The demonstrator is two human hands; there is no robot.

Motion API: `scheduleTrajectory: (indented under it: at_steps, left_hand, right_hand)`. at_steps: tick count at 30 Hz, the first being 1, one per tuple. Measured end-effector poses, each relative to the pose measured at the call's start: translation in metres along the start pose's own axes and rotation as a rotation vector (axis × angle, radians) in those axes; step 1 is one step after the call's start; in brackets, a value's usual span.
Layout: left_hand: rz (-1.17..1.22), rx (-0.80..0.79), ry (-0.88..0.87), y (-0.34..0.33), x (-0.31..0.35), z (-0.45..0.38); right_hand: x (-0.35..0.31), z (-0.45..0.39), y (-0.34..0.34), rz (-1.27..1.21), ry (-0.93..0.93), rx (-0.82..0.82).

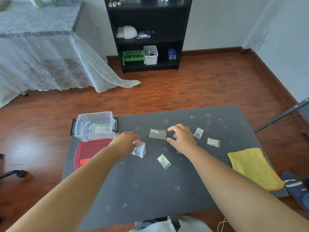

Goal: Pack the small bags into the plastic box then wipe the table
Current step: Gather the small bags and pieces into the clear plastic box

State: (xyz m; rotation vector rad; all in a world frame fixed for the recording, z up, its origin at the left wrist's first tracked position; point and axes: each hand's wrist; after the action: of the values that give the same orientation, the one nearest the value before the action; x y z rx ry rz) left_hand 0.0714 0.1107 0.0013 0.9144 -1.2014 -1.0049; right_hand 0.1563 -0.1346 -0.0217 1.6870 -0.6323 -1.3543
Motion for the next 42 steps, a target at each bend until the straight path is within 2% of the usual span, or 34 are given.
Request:
scheduleTrajectory:
  at_steps: [5,8,13,17,19,26,30,36,42]
  left_hand:
    - [0.066,0.059,0.014,0.017,0.009,0.010]
    - [0.115,0.107,-0.001,0.031,0.009,0.016]
    - [0.196,0.243,-0.007,0.062,-0.004,0.021]
    - [0.148,0.412,-0.002,0.088,-0.037,0.015]
    - [0.084,0.471,0.084,0.096,-0.060,0.012]
    - [-0.010,0.474,0.299,0.083,-0.122,0.007]
    - [0.000,0.438,0.314,0.061,-0.137,0.005]
    - [0.014,0.326,0.299,0.041,-0.140,0.002]
    - [-0.007,0.539,0.284,0.048,-0.149,0.024]
  right_hand:
    - [-0.032,-0.021,-0.017,0.099,0.225,-0.168]
    - [-0.036,-0.025,-0.025,0.204,0.264,-0.227]
    - [-0.033,-0.022,-0.033,0.245,0.232,-0.143]
    - [-0.044,-0.024,-0.027,0.095,0.199,-0.066]
    - [-0.060,-0.025,-0.022,-0.018,0.202,0.001]
    - [-0.123,-0.030,-0.012,-0.239,0.283,0.155]
    - [-0.148,-0.033,-0.017,-0.239,0.336,0.168]
    - [-0.179,-0.040,-0.036,-0.240,0.330,0.105]
    - [-0.225,-0.058,-0.073,-0.278,0.253,-0.038]
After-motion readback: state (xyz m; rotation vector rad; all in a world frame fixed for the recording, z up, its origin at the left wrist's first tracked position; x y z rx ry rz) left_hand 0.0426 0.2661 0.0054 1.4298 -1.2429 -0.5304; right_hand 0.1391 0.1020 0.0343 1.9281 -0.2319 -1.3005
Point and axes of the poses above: each hand's wrist, its own z-axis away from the middle knuckle, its own y-axis out of the back of the hand, x = y × z, and after that the axes turned 14 degrees about x, right-handed
